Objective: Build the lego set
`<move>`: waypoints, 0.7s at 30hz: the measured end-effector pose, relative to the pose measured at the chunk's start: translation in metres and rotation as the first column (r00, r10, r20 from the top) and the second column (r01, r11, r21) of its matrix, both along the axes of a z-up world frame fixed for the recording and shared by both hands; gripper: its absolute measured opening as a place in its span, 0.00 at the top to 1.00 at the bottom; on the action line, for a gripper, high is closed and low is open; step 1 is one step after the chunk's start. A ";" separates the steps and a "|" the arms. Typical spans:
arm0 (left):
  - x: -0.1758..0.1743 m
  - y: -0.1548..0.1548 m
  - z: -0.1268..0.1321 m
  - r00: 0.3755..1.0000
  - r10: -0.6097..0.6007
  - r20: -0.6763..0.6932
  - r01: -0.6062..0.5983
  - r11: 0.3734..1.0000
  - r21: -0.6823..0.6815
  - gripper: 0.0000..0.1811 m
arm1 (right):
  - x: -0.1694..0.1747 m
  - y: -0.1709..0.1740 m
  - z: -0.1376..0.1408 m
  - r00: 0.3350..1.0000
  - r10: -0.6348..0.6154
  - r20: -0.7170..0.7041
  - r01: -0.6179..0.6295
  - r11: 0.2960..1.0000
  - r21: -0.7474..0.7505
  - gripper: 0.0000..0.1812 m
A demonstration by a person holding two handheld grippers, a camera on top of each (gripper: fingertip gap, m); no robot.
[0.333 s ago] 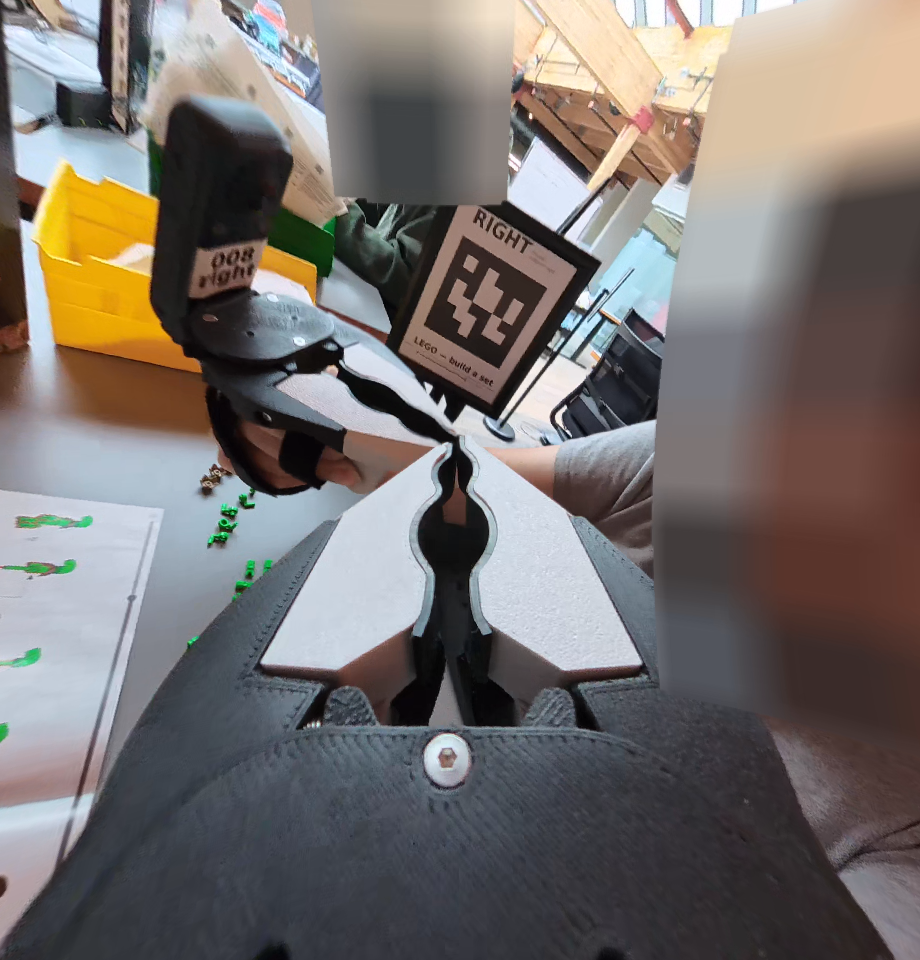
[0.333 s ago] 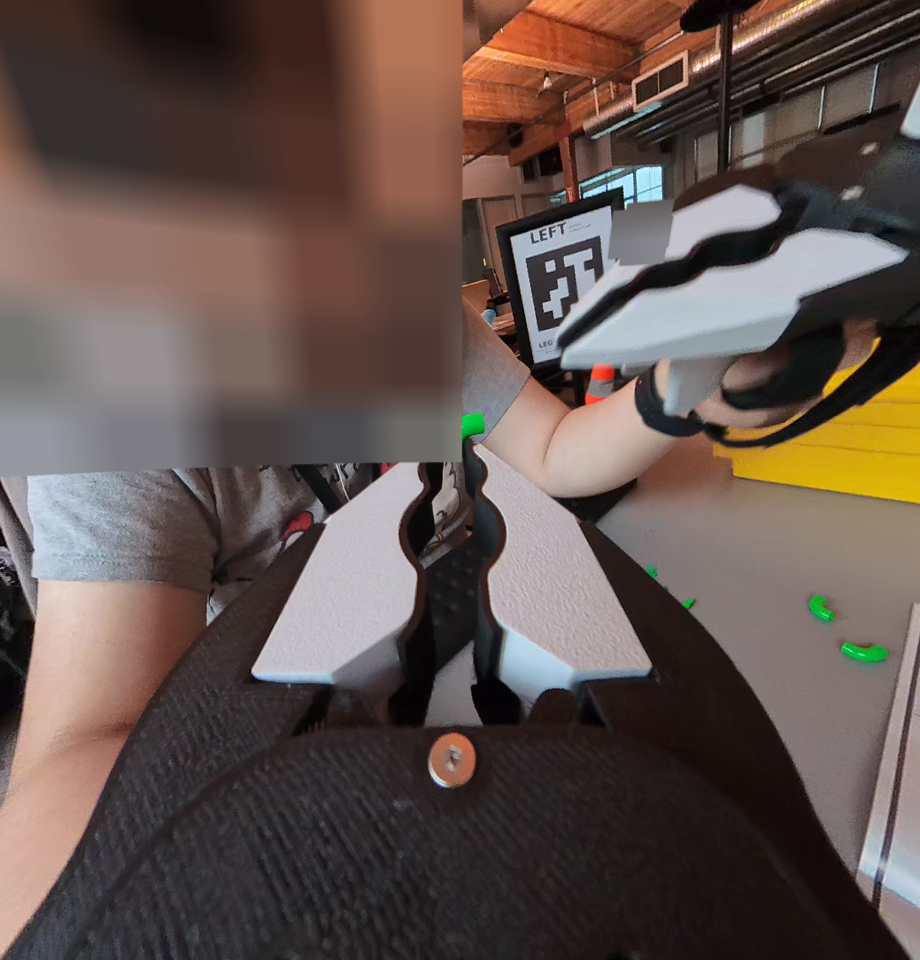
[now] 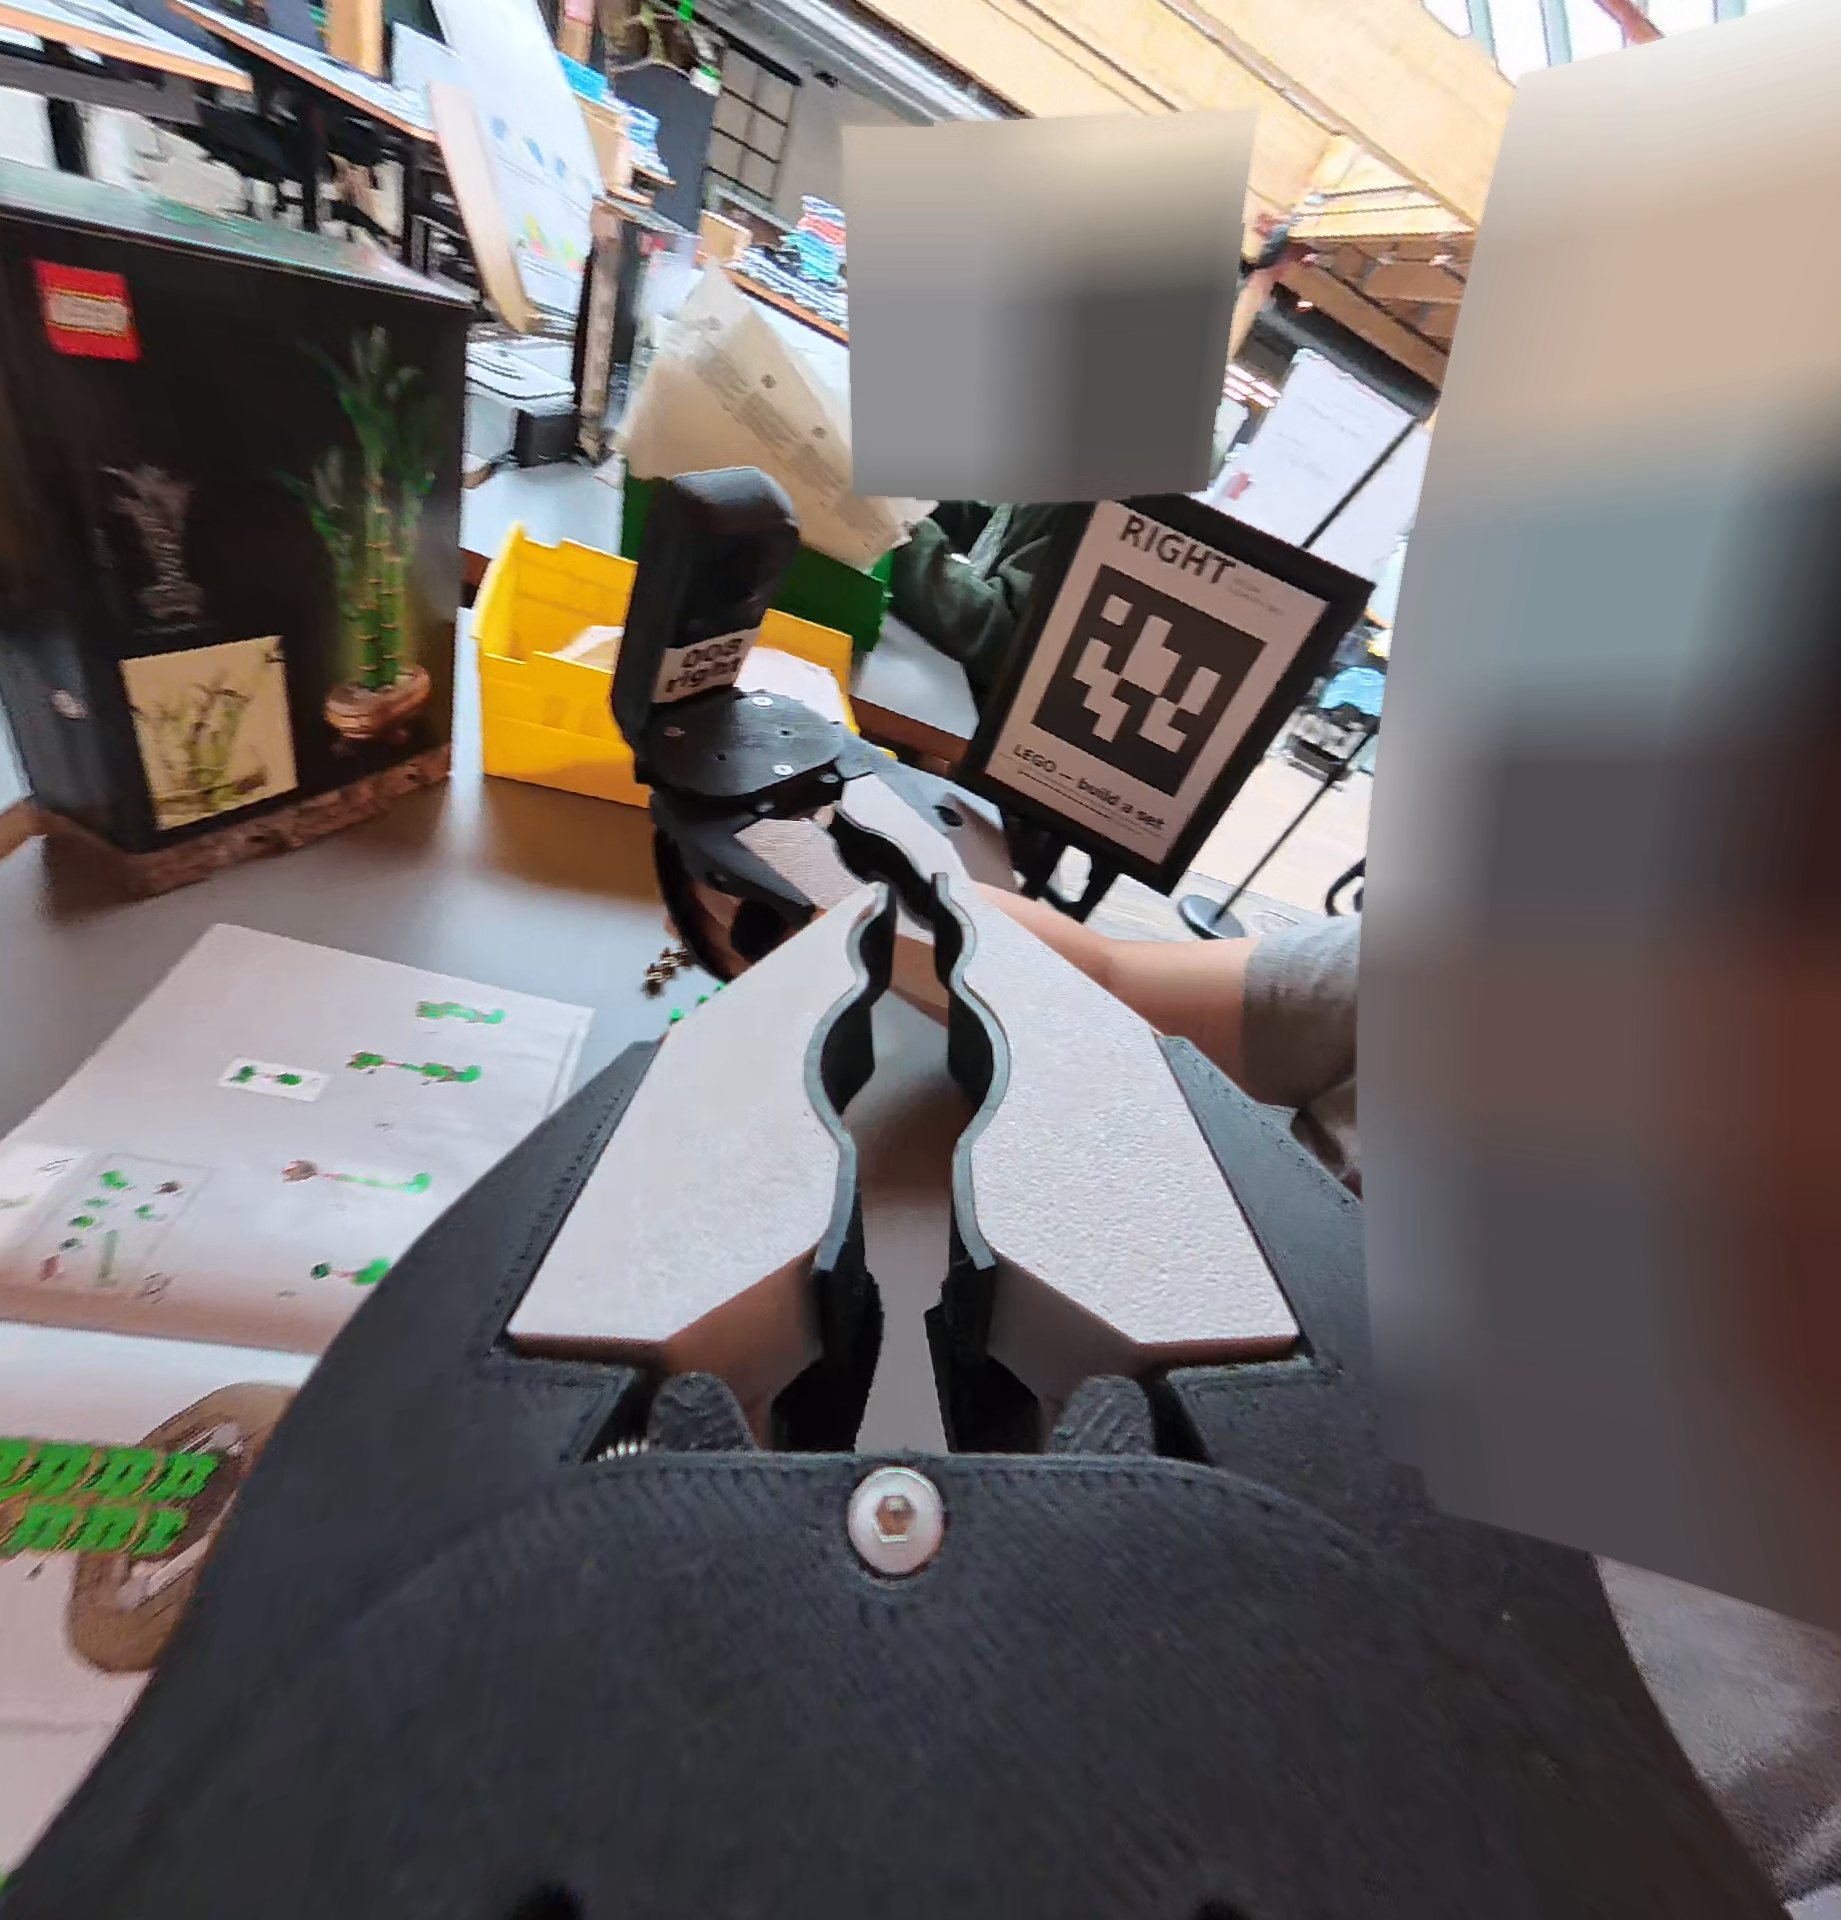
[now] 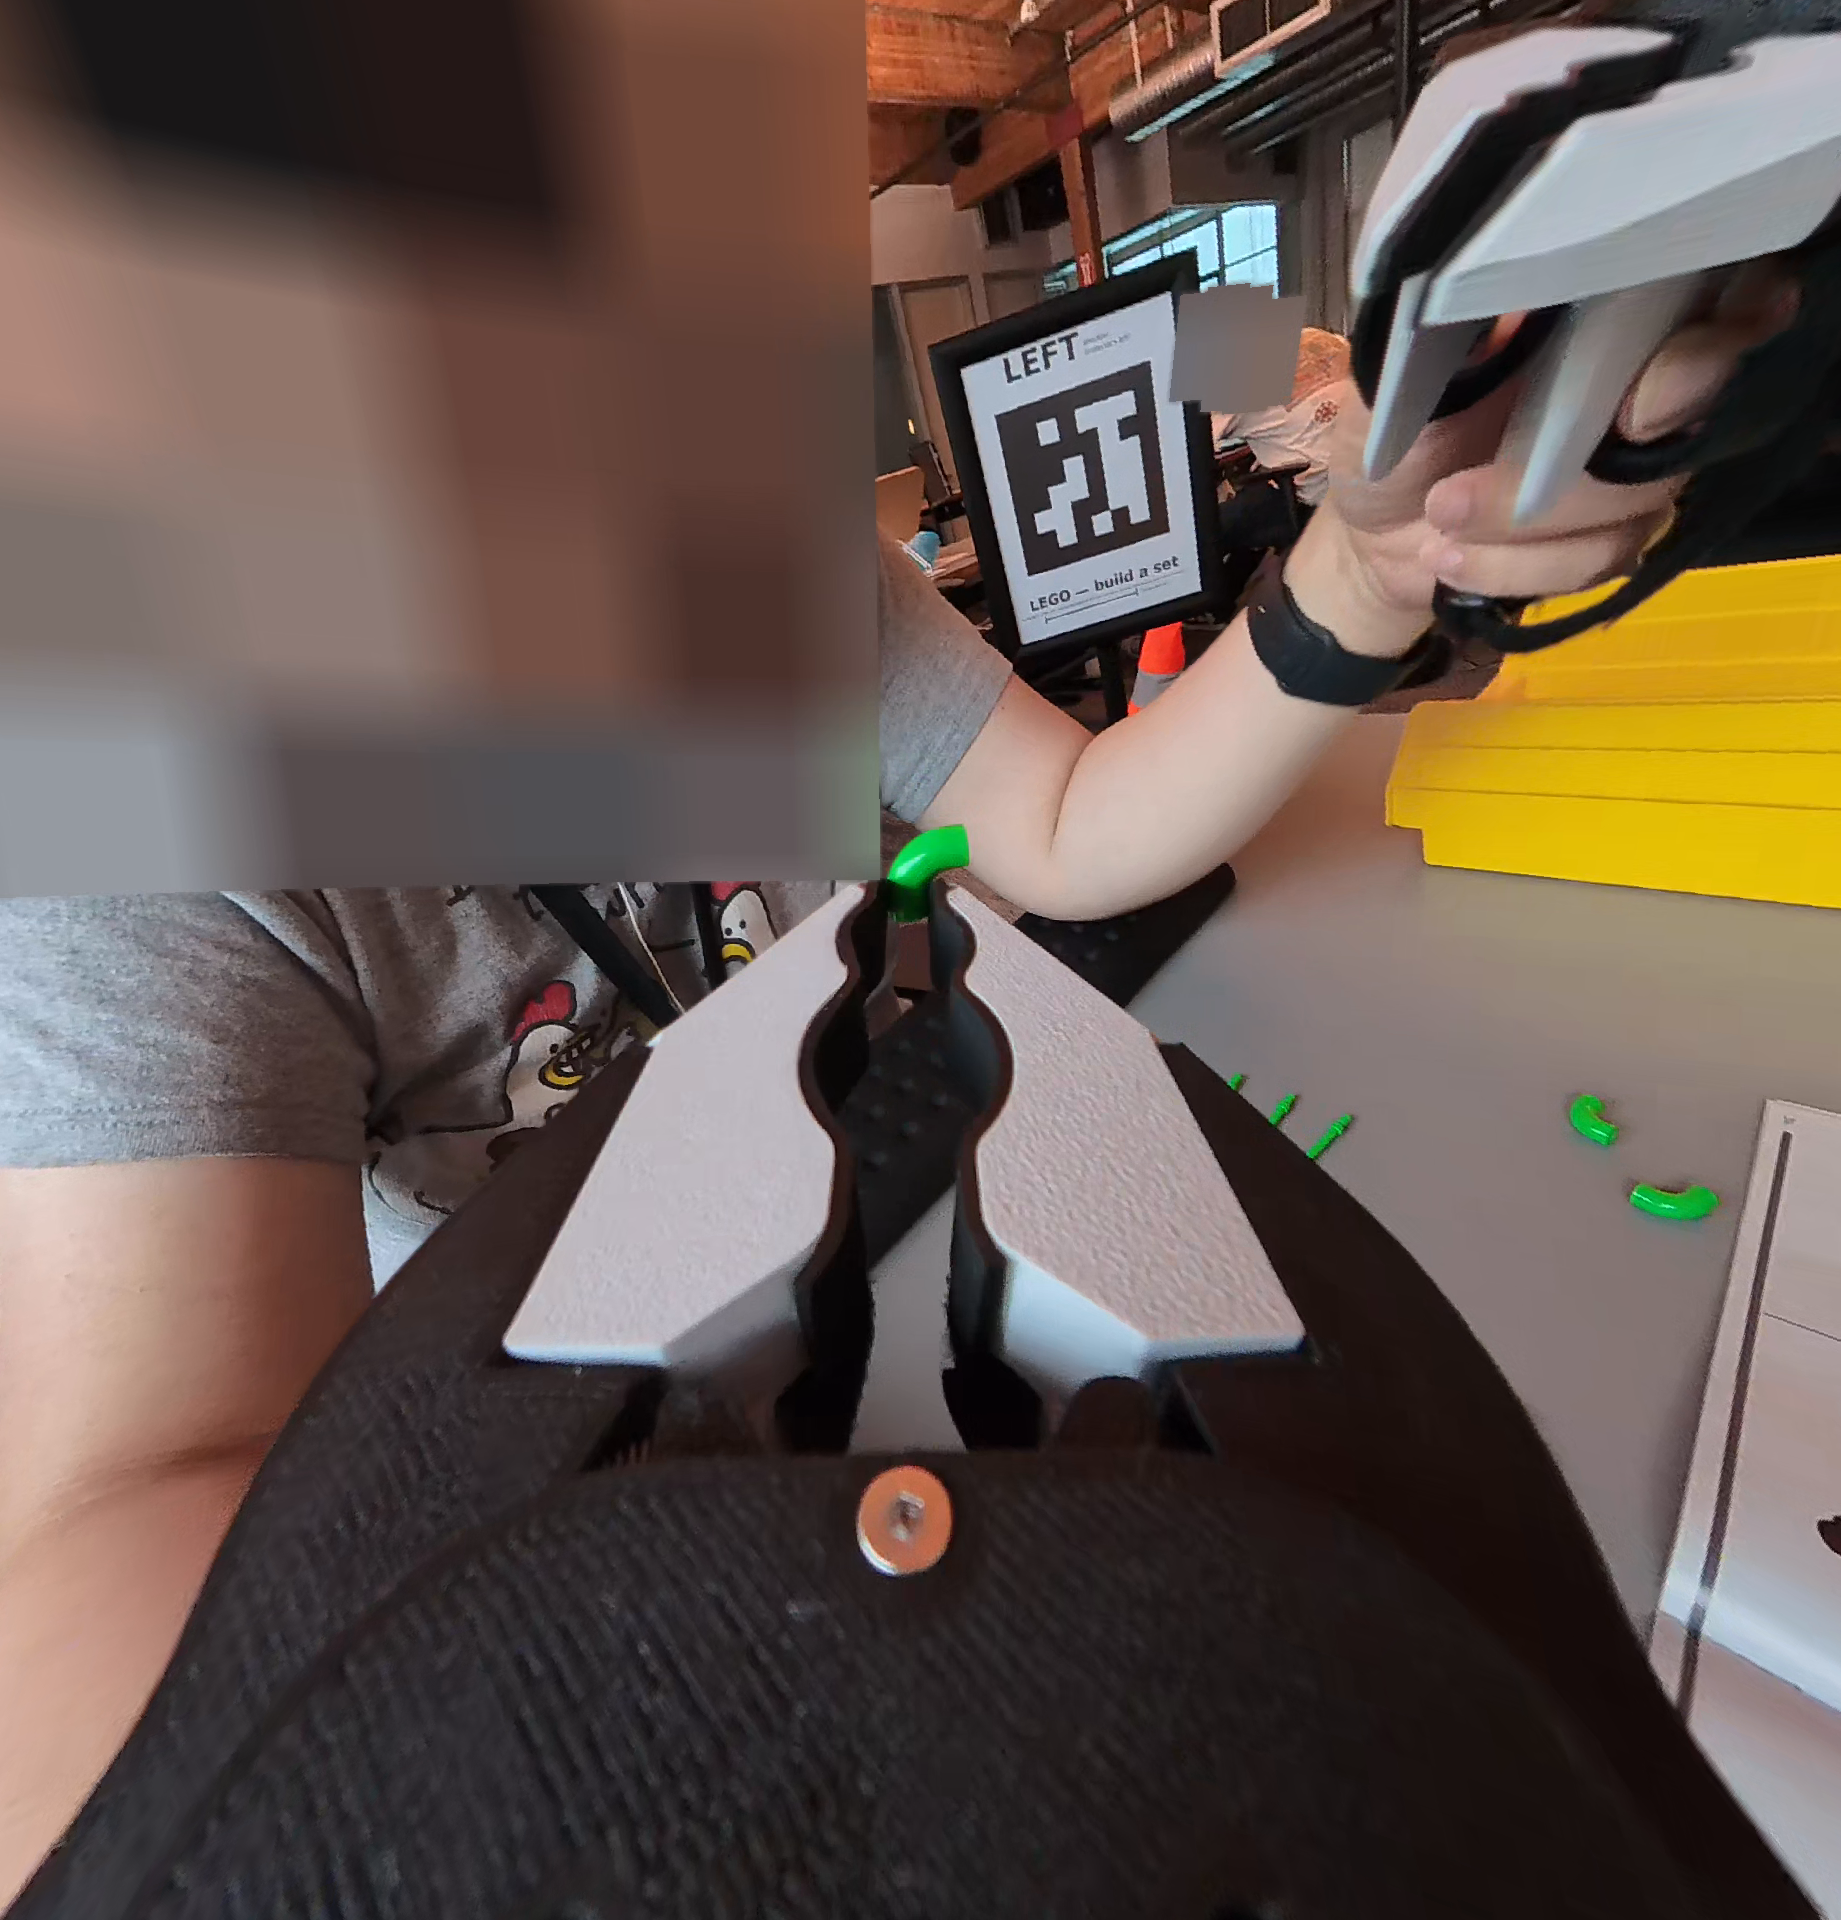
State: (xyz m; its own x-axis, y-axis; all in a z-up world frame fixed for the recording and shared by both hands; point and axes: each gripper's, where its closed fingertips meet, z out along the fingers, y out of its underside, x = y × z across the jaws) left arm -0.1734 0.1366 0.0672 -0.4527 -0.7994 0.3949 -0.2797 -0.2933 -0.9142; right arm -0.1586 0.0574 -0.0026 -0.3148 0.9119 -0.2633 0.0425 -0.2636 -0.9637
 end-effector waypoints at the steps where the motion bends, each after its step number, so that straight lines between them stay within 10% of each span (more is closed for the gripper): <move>1: -0.001 0.003 0.001 1.000 0.020 -0.001 -0.020 1.000 0.009 0.97 | 0.000 0.000 -0.001 1.000 -0.004 0.007 0.004 1.000 0.002 0.97; 15: -0.028 0.011 0.012 0.976 0.216 0.001 -0.211 0.954 0.212 0.87 | -0.003 0.006 -0.007 0.981 -0.133 0.144 0.119 0.988 0.104 0.97; 21: -0.063 -0.027 -0.060 0.955 0.201 -0.219 -0.119 0.934 0.337 0.88 | -0.011 0.013 -0.009 0.881 -0.340 0.328 0.236 0.919 0.317 0.97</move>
